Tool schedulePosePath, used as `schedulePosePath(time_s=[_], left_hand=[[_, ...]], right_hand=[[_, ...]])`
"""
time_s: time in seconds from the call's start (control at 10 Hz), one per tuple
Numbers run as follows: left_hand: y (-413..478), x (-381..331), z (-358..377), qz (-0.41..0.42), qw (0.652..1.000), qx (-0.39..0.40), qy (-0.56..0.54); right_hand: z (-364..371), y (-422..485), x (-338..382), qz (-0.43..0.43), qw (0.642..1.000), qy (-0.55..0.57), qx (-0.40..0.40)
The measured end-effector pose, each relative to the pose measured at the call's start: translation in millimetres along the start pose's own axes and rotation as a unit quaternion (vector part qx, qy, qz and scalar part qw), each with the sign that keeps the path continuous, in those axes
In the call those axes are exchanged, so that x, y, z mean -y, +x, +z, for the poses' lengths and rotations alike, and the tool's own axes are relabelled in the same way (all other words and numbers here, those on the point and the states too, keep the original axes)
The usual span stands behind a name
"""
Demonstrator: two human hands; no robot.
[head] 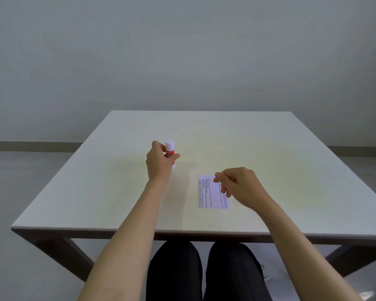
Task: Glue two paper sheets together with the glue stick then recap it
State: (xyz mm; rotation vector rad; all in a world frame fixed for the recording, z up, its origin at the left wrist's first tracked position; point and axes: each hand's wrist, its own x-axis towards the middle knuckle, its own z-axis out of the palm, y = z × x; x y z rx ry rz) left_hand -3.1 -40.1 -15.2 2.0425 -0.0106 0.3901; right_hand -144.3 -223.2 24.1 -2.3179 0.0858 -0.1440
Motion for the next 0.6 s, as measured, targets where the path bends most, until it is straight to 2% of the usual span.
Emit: schedulePosePath(time_s=[0.3, 0.4, 0.5, 0.6], left_hand=[[-5, 16, 5, -0.007, 1.0, -0.001, 0.003], [-8, 24, 6, -0.018, 0.999, 0.033, 0.025], [-11, 20, 1, -0.04, 0.993, 0.11, 0.015], [-21, 18, -9, -0.039, 0.994, 0.097, -0.011]], right_hand=[[-1, -2, 2, -0.007, 1.0, 0.02, 0.016], [3, -3, 0, -0.004, 0.999, 0.018, 0.032], [5, 3, -5, 0.018, 0.998, -0.008, 0.054], [10, 12, -11, 0.044, 0.993, -0.074, 0.075]])
